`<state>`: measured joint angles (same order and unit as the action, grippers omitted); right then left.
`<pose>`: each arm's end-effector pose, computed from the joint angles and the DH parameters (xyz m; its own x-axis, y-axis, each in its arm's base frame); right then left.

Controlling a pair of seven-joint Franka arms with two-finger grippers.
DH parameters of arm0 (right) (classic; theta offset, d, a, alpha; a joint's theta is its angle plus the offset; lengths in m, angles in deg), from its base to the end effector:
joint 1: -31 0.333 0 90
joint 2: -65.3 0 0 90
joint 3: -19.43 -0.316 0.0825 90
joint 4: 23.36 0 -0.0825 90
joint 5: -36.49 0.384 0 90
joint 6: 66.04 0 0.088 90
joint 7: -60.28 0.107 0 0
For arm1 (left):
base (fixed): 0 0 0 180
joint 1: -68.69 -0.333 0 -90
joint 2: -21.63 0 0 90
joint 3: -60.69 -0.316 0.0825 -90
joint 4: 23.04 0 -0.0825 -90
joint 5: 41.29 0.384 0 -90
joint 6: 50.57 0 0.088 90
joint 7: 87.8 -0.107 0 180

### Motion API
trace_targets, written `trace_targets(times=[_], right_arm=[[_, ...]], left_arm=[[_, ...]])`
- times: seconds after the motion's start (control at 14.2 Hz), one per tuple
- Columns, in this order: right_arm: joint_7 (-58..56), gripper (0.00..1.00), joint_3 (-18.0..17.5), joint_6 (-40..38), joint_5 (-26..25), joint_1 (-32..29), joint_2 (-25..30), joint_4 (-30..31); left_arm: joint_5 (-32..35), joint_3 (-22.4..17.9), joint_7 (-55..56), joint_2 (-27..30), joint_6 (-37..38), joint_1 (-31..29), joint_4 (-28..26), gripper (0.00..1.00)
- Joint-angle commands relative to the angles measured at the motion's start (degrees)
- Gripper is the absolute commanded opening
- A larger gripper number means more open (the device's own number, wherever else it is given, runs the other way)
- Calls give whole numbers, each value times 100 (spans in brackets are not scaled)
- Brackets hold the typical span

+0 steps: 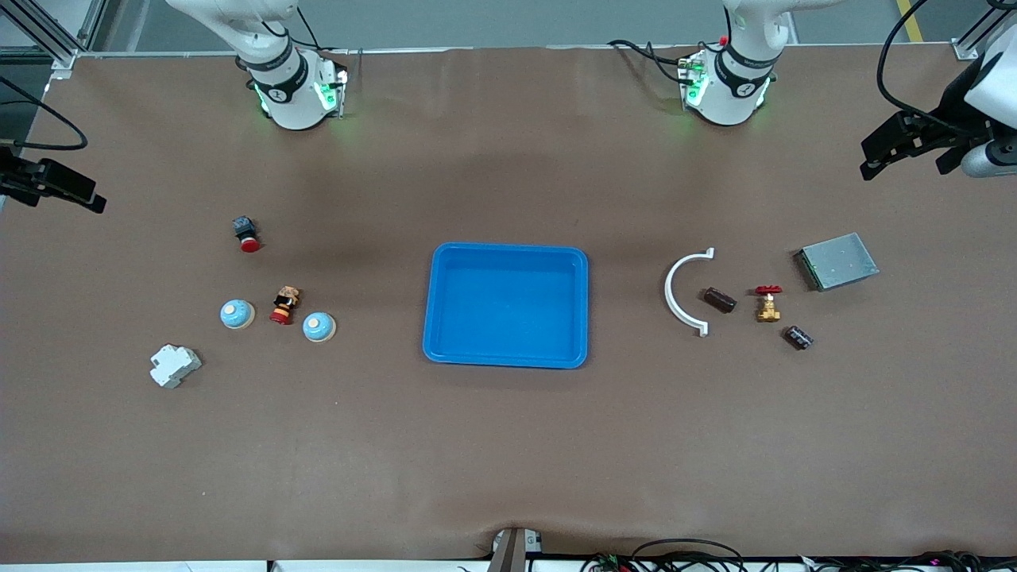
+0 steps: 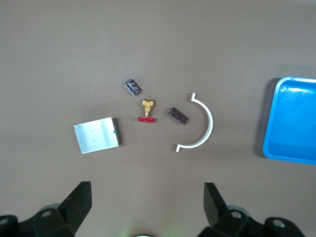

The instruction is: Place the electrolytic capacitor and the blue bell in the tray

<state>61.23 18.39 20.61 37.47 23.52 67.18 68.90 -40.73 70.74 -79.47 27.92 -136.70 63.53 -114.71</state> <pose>0.5343 -0.0582 0.6190 0.9897 -0.1274 -0.0653 -0.1287 -0.9916 -0.0154 0.5112 -0.0484 0.6626 0.9980 0.0614 0.0155 0.0618 -0.9977 -0.0269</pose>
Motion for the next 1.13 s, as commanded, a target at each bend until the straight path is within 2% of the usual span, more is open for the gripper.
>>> trace_targets(times=[0.0,0.63,0.77,1.06], right_arm=[[1,100,-19,-51,-98,10,50,-7],[28,100,-19,-95,-80,27,58,-7],[36,100,-19,-121,-80,132,58,-7],[1,100,-19,-43,-36,474,-11,-103]], left_arm=[[13,-3,46,-31,157,-29,140,100],[128,-21,98,-119,385,-64,36,100],[172,-12,229,-189,308,-230,-245,100],[154,-4,441,-207,-394,-467,-1036,100]])
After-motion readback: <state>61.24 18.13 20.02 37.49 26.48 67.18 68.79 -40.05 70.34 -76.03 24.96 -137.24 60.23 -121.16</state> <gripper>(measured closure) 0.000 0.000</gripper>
